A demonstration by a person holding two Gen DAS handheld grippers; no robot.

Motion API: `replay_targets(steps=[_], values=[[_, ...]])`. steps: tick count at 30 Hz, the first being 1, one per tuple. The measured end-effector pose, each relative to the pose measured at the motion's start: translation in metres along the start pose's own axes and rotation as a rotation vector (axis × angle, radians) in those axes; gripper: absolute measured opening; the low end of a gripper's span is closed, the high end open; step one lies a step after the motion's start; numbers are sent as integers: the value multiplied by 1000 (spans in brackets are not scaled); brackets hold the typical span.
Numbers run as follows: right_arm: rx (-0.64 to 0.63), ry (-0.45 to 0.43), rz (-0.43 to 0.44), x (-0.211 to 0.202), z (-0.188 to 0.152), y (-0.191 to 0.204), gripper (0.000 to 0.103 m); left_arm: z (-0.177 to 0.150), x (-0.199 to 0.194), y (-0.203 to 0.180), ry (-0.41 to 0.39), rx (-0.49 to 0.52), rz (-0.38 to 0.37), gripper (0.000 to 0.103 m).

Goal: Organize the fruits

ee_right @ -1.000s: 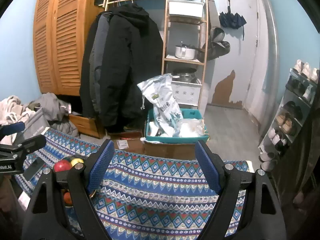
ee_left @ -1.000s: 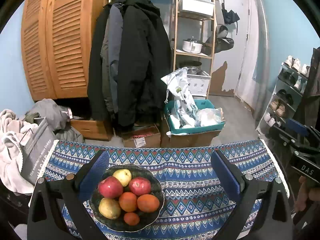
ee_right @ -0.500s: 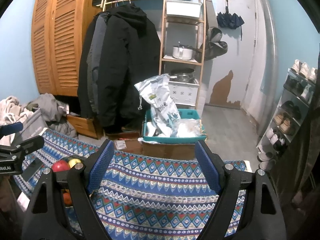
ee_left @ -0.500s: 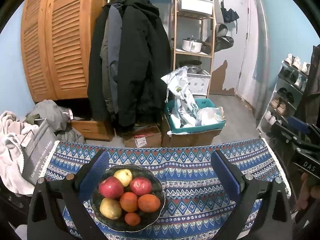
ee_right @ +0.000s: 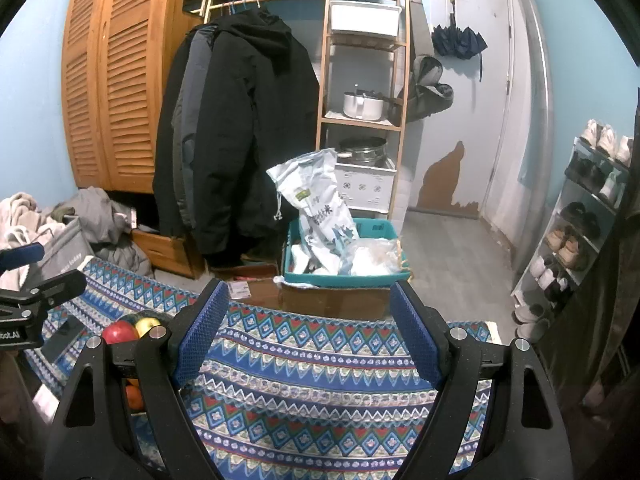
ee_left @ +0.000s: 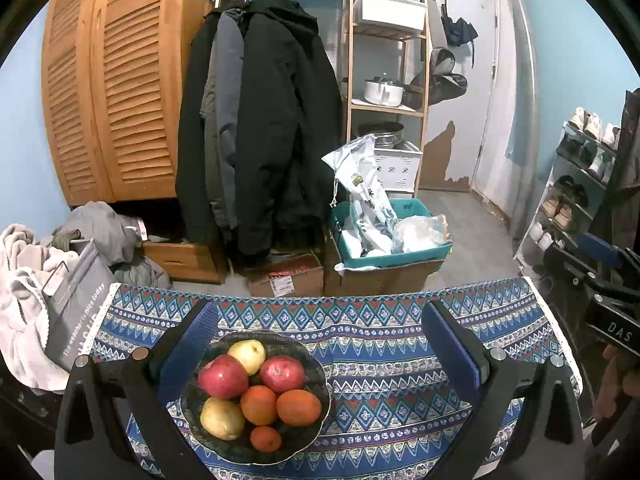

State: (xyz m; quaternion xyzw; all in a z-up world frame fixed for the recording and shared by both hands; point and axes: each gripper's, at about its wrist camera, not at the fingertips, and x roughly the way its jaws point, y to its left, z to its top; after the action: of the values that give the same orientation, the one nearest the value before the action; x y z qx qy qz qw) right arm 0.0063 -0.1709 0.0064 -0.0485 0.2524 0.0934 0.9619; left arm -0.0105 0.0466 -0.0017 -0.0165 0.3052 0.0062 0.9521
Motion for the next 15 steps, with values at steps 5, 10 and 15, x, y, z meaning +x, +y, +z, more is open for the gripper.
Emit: replay_targets(steps=[5, 10, 15], values=[[1, 0, -1, 0, 0, -2, 81, 0, -1, 2, -1, -8, -1, 102], [0, 1, 0, -1, 1, -2, 81, 0, -1, 2, 1, -6, 0, 102], [1, 1, 1, -1, 0, -2, 81, 0, -1, 1, -1, -8, 2, 102]])
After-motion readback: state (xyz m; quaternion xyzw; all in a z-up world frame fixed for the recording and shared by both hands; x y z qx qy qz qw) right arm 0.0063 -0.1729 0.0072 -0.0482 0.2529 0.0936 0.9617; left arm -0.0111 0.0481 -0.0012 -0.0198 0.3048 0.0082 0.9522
